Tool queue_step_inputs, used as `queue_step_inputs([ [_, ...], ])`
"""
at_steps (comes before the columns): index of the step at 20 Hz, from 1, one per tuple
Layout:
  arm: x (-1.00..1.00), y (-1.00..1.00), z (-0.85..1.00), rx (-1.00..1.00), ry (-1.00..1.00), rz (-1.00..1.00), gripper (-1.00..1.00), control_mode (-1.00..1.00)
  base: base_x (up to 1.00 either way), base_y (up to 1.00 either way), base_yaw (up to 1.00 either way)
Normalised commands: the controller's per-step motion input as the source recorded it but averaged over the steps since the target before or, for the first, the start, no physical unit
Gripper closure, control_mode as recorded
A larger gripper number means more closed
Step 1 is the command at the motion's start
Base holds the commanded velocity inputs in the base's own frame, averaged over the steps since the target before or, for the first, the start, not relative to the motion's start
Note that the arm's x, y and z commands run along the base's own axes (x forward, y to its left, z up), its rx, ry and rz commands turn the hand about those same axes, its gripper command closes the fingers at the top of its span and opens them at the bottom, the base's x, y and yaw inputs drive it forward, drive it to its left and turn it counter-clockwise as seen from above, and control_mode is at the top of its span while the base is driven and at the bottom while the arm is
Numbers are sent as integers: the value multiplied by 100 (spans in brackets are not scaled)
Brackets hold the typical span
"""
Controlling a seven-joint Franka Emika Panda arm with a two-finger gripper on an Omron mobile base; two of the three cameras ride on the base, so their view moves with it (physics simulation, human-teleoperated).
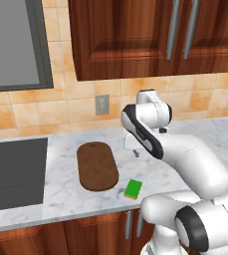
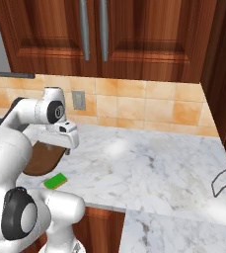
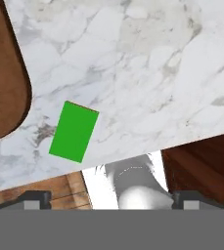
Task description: Pick up the sponge from the counter and clean the cutting board by briefly scrubbing or pressing down on the cutting board. Once finished, release the sponge.
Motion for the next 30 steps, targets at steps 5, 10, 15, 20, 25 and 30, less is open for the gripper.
queue_step_inputs([
  [5, -24, 7, -75, 1, 3, -22, -100, -100, 0, 0, 0],
  [10, -40, 22, -78, 0, 0, -21, -100, -100, 0, 0, 0],
  [15, -40, 26, -48, -1, -5, -17, -100, -100, 0, 0, 0],
  [20, 0, 14, -24, -1, -1, -18, -100, -100, 0, 0, 0],
  [25, 1, 6, -22, 0, -5, -7, -100, -100, 0, 0, 0],
  [30, 4, 13, -12, 0, -17, -2, -100, -100, 0, 0, 0],
])
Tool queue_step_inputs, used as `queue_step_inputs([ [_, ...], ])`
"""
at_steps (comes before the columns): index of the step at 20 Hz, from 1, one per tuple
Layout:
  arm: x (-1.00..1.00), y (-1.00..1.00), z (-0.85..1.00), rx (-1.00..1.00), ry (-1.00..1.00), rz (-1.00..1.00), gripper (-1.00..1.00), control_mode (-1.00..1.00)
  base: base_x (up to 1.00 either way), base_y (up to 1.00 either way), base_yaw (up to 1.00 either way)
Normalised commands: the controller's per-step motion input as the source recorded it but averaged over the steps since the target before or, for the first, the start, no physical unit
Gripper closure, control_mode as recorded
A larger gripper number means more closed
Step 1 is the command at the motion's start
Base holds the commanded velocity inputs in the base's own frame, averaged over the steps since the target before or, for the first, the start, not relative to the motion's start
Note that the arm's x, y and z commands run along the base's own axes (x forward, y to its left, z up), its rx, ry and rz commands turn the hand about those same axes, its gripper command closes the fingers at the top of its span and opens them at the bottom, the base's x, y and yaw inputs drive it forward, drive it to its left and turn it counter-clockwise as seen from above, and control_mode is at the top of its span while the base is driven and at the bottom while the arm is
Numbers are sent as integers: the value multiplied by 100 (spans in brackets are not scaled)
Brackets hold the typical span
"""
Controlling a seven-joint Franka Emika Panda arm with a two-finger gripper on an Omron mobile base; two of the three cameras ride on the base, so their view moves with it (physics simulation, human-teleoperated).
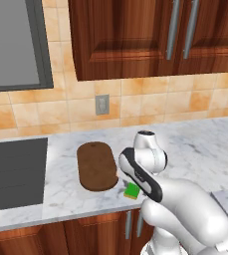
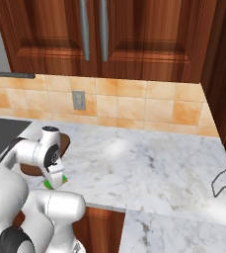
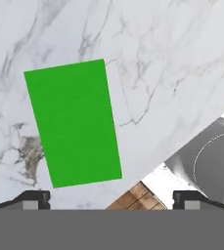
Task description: Pick up the sponge from the counter and clean the cutting board by briefly scrubbing or pressing down on the cutting board. Once finished, release the sponge.
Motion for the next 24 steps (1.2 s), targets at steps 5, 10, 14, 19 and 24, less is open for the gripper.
queue_step_inputs([
  [5, 2, 4, -5, 0, -17, 0, -100, -100, 0, 0, 0],
  [10, -2, -9, -24, 0, -8, 0, -100, -100, 0, 0, 0],
  [14, -1, -32, -20, 0, -6, 0, -100, -100, 0, 0, 0],
  [19, 0, -38, -31, 0, 0, 0, -100, -100, 0, 0, 0],
  [24, 0, -4, -43, 0, 0, 0, -100, -100, 0, 0, 0],
])
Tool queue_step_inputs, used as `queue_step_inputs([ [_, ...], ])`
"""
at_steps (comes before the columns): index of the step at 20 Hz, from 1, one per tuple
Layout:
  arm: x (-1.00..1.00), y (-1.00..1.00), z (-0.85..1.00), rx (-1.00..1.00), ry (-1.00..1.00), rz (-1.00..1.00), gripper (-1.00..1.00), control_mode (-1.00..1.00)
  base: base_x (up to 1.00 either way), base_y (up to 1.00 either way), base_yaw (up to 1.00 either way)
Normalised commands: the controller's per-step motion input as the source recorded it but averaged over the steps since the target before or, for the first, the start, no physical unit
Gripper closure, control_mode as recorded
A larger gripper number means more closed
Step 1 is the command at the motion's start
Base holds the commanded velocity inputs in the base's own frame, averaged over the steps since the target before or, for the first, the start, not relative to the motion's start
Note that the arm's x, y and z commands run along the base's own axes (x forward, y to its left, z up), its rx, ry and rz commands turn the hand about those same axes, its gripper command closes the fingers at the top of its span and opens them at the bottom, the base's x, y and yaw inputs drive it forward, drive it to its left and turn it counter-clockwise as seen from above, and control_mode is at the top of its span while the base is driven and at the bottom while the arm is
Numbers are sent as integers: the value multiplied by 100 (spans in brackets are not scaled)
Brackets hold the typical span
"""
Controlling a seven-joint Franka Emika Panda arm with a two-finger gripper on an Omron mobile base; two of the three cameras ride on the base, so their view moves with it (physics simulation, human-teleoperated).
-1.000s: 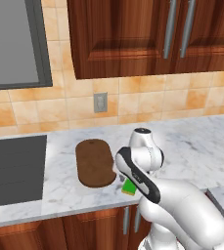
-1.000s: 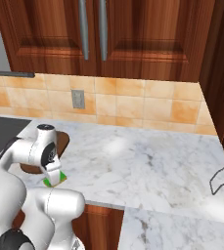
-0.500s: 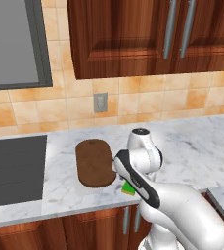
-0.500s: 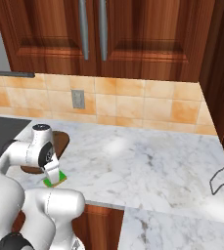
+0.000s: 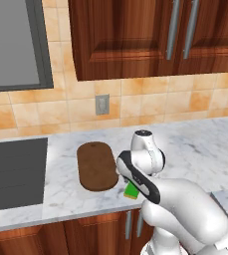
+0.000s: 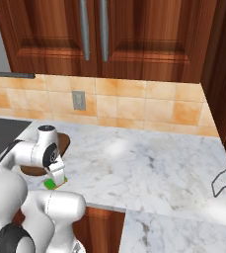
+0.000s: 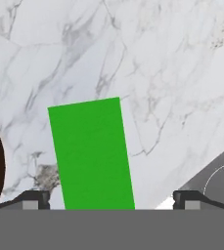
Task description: Pick up the sponge from the counter and clean the cutting board by briefly scrubbing or pressing down on the cutting board. Once finished, release the sponge.
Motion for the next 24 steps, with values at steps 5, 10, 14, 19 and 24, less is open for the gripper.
queue_step_inputs([
  [5, -2, 0, -56, 0, 0, 0, -100, -100, 0, 0, 0],
  [10, -12, -5, -55, 0, 0, 0, -100, -100, 0, 0, 0],
  [14, -11, -8, -55, 0, 0, 0, -100, -100, 0, 0, 0],
  [19, -50, -28, -48, 0, -2, 0, -100, -100, 0, 0, 0],
  [24, -45, -27, -35, 0, -4, 0, -100, -100, 0, 0, 0],
])
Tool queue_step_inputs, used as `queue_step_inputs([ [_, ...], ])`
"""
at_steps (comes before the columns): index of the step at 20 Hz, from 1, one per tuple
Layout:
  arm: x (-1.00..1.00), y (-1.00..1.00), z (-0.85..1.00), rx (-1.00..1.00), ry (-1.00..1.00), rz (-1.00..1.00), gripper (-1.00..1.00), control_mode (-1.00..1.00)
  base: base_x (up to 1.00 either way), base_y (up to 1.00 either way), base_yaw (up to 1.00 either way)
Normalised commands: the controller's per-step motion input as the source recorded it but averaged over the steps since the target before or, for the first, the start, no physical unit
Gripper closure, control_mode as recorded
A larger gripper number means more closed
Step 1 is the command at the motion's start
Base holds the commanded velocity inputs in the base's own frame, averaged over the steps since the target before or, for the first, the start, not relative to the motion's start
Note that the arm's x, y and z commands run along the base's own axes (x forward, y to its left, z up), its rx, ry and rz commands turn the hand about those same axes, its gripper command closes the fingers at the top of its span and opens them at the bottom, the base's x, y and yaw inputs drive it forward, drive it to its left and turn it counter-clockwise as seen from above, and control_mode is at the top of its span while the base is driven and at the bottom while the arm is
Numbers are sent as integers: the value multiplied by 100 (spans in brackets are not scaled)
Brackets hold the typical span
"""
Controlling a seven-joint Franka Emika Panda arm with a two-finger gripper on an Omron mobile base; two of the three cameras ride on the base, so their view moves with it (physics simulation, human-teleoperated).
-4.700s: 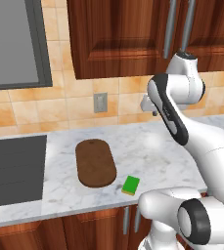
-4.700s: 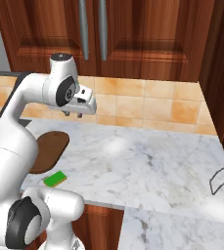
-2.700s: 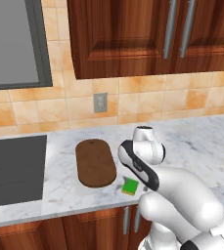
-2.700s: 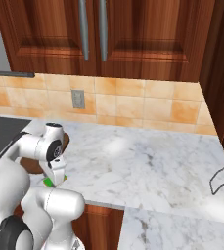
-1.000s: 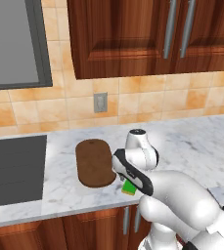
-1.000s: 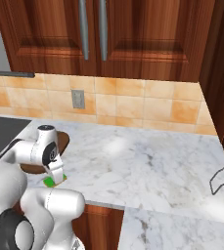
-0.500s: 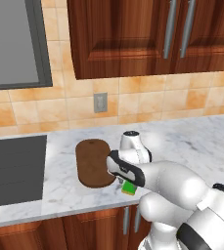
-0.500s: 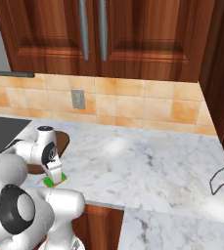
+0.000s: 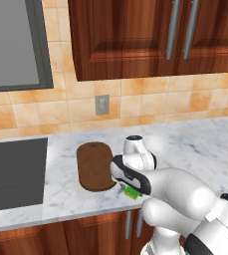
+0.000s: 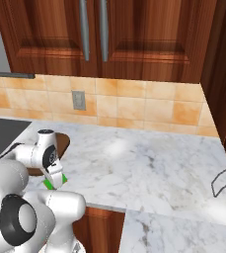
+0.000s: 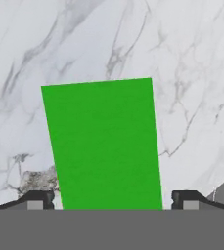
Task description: Pick up the sponge from the counter and clean the cutting board by briefly scrubbing or pressing down on the cutting board. Once finished, release the sponge.
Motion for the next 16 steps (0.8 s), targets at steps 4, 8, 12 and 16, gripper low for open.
queue_step_inputs([
  [4, -27, -21, -44, 0, -1, 0, 100, -100, 0, 0, 0],
  [8, -33, -25, -44, 0, -3, 0, 100, -100, 0, 0, 0],
  [12, -49, -26, -11, 3, -15, 0, 100, -100, 0, 0, 0],
  [16, -38, -17, 55, 1, -19, -1, 100, -100, 0, 0, 0],
])
